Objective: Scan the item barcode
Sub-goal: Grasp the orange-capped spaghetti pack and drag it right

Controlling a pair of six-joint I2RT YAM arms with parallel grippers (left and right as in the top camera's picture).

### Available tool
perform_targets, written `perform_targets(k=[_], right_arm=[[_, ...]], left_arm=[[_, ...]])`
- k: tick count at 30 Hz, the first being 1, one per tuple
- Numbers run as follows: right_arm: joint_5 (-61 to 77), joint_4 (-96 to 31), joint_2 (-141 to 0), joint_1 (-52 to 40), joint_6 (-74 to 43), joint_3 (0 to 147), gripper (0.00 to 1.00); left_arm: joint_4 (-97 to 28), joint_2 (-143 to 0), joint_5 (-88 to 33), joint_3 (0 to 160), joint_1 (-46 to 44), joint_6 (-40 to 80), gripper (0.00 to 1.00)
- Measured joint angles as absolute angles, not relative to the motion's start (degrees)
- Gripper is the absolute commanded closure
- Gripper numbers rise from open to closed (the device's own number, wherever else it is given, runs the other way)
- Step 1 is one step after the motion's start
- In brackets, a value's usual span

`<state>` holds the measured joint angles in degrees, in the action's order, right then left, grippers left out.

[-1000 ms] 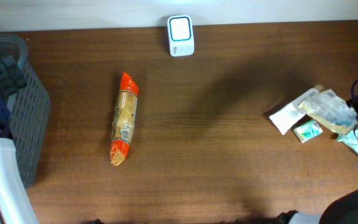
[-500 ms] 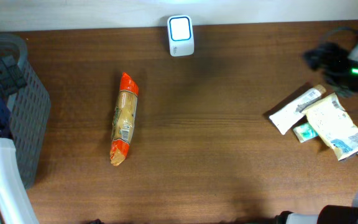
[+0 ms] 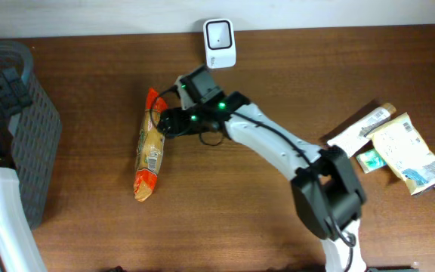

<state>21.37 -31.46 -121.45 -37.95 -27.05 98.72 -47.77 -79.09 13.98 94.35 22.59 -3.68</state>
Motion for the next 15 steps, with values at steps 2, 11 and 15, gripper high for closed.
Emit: perform_targets(k=[2,11,15], right_arm=[[18.61,-32.42,-125.05,-38.46,-27.09,104.66,0.22],[14.13,-29.23,-134.76,-41.25,-28.82,110.52,0.26],[13.93,-26.72,-136.05,-43.31,-28.80,110.54,0.29]], left_arm=[[-47.77,-79.09,14.00,94.35,22.59,-3.68,0.01],[-47.79,-79.07,13.98,94.35,22.59,-3.68,0.01],[-47.77,-79.07,13.98,94.35,22.57,-3.68,0.01]])
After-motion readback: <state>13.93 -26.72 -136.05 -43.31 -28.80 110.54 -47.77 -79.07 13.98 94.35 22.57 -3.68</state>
